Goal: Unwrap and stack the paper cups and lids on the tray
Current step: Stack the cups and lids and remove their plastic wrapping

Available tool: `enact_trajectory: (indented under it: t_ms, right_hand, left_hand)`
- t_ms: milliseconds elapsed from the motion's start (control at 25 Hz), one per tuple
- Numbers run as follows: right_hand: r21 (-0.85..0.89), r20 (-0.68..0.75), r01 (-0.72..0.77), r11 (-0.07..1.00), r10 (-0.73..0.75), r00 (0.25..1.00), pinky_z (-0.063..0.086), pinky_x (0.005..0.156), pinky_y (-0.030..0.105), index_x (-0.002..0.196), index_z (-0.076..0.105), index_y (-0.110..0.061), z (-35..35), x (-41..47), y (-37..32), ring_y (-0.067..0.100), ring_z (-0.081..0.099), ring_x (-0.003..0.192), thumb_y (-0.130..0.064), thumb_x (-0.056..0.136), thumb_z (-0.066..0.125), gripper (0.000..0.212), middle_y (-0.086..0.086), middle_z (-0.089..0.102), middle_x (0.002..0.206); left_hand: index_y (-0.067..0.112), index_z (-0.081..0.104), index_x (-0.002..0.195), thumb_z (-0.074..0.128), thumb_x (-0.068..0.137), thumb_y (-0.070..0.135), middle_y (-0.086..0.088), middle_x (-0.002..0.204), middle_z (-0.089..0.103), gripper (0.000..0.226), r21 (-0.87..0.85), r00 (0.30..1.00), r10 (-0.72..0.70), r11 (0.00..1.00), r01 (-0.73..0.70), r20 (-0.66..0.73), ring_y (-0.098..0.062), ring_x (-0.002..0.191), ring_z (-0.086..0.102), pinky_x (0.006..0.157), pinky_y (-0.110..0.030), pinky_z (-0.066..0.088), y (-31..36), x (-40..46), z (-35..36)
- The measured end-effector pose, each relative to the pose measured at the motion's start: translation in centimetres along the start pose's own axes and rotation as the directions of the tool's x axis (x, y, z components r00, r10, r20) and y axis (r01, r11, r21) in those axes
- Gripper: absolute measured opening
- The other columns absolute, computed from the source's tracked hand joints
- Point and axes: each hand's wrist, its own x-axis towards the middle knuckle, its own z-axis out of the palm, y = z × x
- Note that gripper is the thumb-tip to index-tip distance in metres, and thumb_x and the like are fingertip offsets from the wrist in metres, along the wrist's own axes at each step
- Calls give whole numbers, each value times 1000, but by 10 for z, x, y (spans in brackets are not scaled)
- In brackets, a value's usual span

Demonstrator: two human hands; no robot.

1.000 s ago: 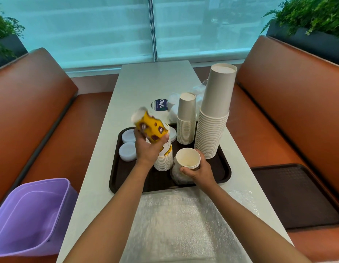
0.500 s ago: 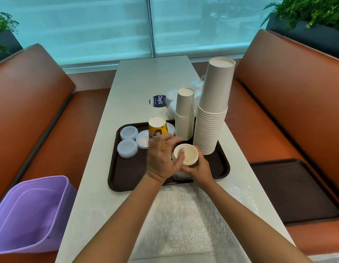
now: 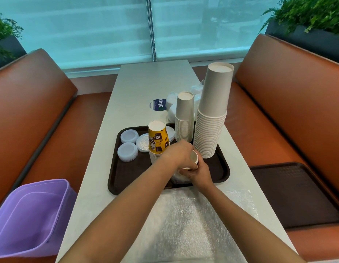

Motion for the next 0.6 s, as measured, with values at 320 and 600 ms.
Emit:
enact_trajectory:
  t_ms: [320, 600]
  right_hand:
    - [36, -6, -26, 999, 27, 1000, 50, 77, 13, 125, 48, -25, 1, 2, 4, -4, 64, 93, -1, 68, 81, 70, -10, 65, 105]
    - [23, -17, -13, 1000, 14, 1000, 45, 79, 7, 122, 47, -24, 2, 3, 4, -1, 60, 99, 0, 68, 81, 68, -8, 61, 111]
  left_hand:
    - [15, 54, 126, 72, 75, 38, -4, 115, 62, 59, 83, 999, 39, 996, -36, -30, -21, 100, 61, 80, -35, 55, 11, -10, -25]
    - [21, 47, 122, 79, 67, 36, -1, 115, 51, 66, -163, 950, 24, 984, -79, -313, -17, 94, 51, 74, -29, 47, 13, -48, -93]
